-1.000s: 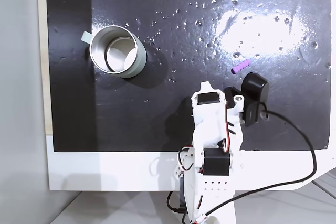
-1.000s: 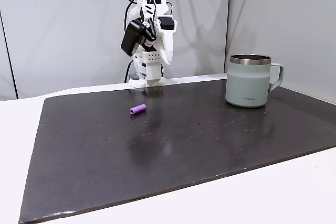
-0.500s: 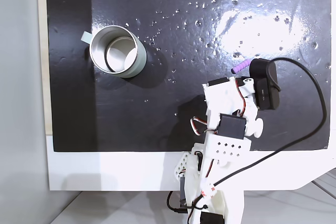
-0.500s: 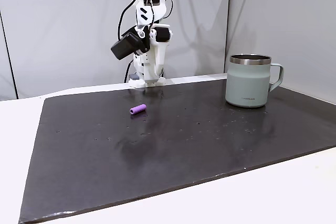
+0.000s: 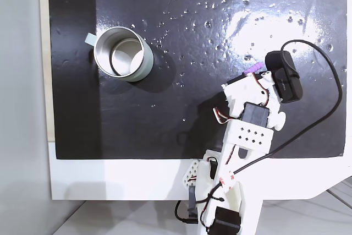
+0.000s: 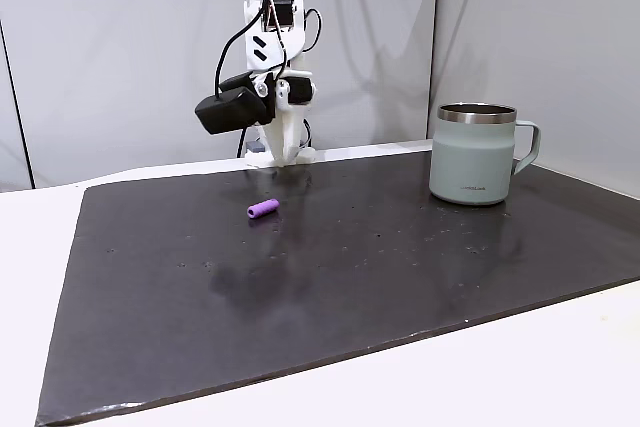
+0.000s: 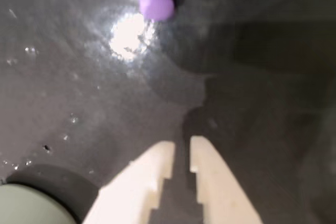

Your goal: Grasp a pengrip and put it in the cup.

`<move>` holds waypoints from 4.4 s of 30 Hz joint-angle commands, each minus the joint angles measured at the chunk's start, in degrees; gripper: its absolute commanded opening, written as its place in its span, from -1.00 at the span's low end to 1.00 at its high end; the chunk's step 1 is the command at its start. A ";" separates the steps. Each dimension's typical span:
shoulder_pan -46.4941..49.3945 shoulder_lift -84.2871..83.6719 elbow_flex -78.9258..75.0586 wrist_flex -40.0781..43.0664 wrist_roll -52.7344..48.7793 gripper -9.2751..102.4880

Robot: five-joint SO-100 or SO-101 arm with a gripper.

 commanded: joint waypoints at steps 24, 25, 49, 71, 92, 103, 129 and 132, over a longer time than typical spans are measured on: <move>8.70 -20.57 -17.93 -8.96 -8.61 -0.46; 8.70 -21.88 -18.63 -8.96 -8.53 -0.46; 6.68 -32.26 -18.37 -11.69 -11.16 -0.83; -17.58 -6.42 -36.56 18.02 17.40 -0.84; -44.82 -12.13 -43.86 4.83 44.56 -0.84; -47.29 -15.47 -44.21 0.00 46.85 -0.83; -48.25 -15.73 -44.47 2.55 43.24 -0.38; -48.25 -15.64 -44.47 2.72 43.24 -0.38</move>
